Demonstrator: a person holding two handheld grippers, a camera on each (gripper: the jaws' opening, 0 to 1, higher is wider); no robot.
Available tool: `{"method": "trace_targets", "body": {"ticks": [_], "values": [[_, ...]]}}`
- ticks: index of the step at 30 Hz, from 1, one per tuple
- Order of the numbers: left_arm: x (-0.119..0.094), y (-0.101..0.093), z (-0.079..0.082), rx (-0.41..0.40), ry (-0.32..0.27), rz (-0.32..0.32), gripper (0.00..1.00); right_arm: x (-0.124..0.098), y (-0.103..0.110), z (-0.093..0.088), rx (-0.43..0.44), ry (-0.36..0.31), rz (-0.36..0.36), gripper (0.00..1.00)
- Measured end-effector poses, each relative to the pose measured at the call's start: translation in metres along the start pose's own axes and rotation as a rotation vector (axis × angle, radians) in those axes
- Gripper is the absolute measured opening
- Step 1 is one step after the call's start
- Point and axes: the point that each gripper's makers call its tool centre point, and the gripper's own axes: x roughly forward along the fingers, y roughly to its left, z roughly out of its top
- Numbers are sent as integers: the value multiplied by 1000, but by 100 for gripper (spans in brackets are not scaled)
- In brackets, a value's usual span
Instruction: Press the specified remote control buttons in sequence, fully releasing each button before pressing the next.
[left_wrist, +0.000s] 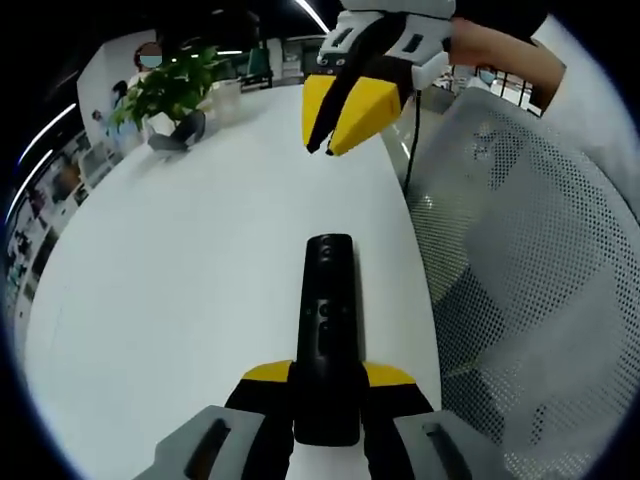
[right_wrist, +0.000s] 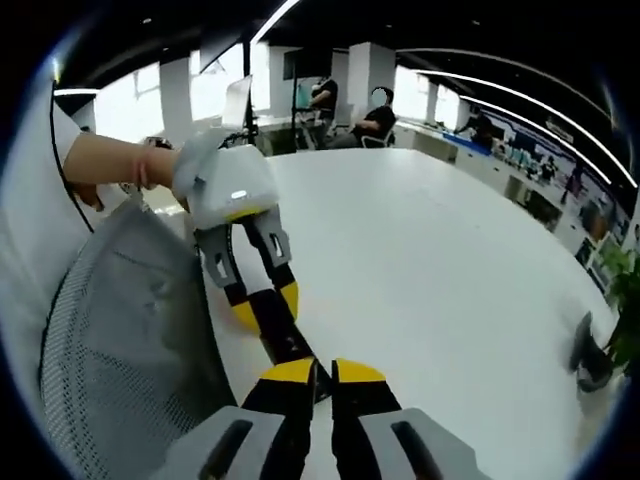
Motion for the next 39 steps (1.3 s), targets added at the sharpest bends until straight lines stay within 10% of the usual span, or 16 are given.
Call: {"method": "trace_targets", "body": {"ticks": [13,39], "values": [[0,-1,0,22,11,-11,24,31,5,-45,-98,211,136,0],[1,-1,0,39,20,-29,24,44,11,-55,-426,404,144,0]]}}
